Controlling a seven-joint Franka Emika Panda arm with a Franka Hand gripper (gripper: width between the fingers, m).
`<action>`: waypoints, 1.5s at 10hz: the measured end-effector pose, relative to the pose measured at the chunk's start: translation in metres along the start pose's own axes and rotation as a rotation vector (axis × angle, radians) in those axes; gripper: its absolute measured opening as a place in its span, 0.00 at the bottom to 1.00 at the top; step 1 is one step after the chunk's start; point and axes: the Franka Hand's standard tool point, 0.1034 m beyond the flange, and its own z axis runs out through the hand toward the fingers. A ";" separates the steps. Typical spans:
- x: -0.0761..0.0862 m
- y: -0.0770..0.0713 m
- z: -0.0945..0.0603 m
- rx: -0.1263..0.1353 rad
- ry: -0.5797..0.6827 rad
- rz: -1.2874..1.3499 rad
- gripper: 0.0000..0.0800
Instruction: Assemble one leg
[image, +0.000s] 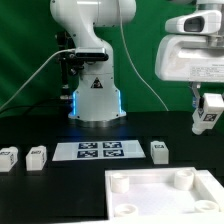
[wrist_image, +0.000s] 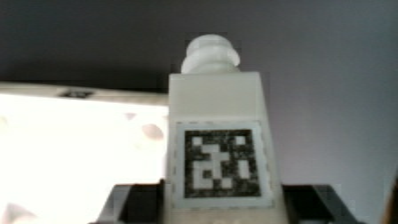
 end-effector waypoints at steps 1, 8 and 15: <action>0.008 -0.002 -0.001 0.041 0.081 -0.032 0.37; 0.066 0.046 -0.010 0.094 0.239 0.010 0.37; 0.095 0.045 0.006 0.137 0.425 0.016 0.37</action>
Offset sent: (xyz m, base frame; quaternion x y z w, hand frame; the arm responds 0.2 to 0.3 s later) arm 0.0668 -0.0295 -0.0075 0.0561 0.1418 0.0919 0.9840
